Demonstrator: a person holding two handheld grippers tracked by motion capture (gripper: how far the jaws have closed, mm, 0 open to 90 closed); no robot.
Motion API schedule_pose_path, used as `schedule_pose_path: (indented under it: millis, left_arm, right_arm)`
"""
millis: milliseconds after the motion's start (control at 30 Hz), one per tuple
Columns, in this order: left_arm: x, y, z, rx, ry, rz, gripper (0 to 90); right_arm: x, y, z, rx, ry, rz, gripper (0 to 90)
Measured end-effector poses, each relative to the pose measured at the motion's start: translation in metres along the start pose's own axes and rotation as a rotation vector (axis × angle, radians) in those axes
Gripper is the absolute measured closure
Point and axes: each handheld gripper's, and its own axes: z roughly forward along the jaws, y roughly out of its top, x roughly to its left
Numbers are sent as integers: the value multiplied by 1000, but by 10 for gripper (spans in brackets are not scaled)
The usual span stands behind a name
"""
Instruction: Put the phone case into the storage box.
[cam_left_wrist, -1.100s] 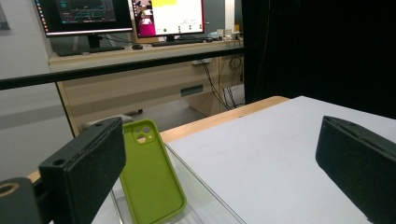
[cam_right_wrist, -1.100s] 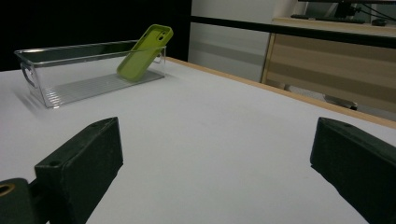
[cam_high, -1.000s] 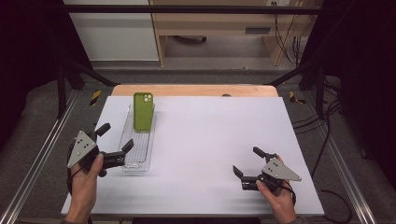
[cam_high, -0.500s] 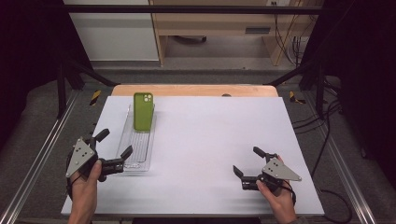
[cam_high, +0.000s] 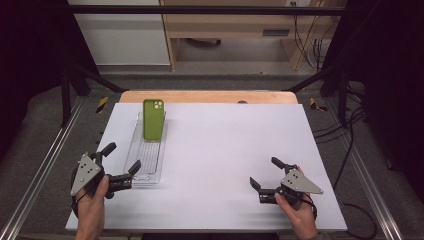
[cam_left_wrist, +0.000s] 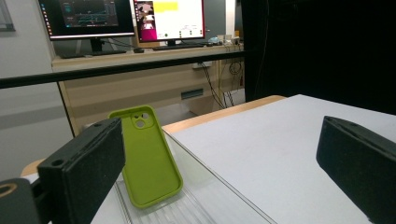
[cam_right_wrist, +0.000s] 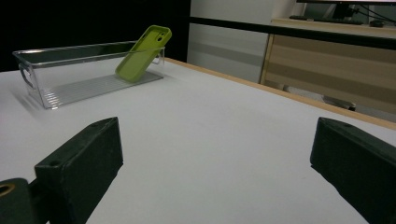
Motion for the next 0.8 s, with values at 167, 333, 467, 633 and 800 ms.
schedule_pose_path:
  millis: [167, 333, 467, 633, 800]
  left_arm:
    - [-3, -3, -2, -8, 3, -1, 10]
    - [-3, -5, -4, 0, 4, 3, 10]
    - [-4, -7, -5, 0, 4, -2, 10]
    - [-3, -12, -5, 7, 6, -6, 11]
    - [-3, -17, -5, 4, 5, -16, 11]
  right_arm:
    - [0, 0, 0, 2, 1, 0, 27]
    - [0, 0, 0, 1, -1, 1, 27]
    - [0, 0, 0, 2, 1, 0, 27]
    - [0, 0, 0, 0, -1, 0, 27]
    - [0, 0, 0, 2, 0, -1, 27]
